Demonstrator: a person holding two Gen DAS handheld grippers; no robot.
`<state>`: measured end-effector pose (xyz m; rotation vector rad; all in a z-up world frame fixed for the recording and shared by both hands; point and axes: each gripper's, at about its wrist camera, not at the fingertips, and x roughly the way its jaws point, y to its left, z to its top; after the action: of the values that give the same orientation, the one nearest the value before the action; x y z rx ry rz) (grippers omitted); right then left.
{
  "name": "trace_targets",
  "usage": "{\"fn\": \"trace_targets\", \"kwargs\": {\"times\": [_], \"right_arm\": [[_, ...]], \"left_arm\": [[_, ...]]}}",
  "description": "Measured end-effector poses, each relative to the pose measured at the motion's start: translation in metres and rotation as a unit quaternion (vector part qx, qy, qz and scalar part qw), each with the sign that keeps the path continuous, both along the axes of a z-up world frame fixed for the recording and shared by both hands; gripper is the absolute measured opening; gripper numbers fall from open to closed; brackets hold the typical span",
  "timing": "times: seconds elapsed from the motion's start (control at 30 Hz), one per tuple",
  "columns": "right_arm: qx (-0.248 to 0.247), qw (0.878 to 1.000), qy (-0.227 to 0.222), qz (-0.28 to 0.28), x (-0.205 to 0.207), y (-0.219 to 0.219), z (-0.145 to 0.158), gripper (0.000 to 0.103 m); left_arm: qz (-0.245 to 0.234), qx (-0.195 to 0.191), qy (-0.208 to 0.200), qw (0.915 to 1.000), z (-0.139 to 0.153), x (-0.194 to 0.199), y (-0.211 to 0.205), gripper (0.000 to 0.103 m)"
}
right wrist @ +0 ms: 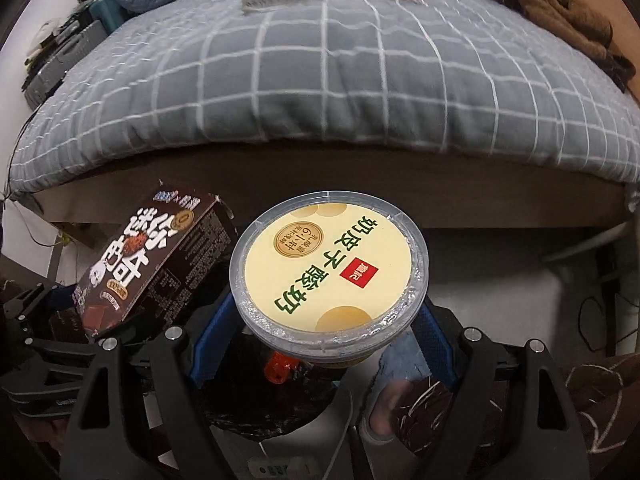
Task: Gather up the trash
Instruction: 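Lift the box and yogurt cup and carry both over the black bin, then open the left tool to drop the box while the right tool releases the yogurt cup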
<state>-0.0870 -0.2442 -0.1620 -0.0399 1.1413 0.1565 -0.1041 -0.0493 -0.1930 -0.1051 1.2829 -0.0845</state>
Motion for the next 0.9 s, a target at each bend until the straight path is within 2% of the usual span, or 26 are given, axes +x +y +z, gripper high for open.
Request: {"fn": "trace_targets", "kwargs": {"times": [0.23, 0.47, 0.9], "right_arm": [[0.007, 1.000, 0.018, -0.011, 0.006, -0.015, -0.013, 0.077], [0.011, 1.000, 0.021, -0.002, 0.005, -0.011, -0.023, 0.077], [0.013, 0.998, 0.038, 0.048, 0.001, 0.049, -0.036, 0.078]], "left_arm": [[-0.022, -0.003, 0.014, 0.9997, -0.020, 0.007, -0.015, 0.095], [-0.028, 0.029, 0.010, 0.9991, -0.030, 0.011, -0.021, 0.097], [0.035, 0.033, -0.017, 0.9987, -0.014, -0.001, 0.038, 0.097]]}}
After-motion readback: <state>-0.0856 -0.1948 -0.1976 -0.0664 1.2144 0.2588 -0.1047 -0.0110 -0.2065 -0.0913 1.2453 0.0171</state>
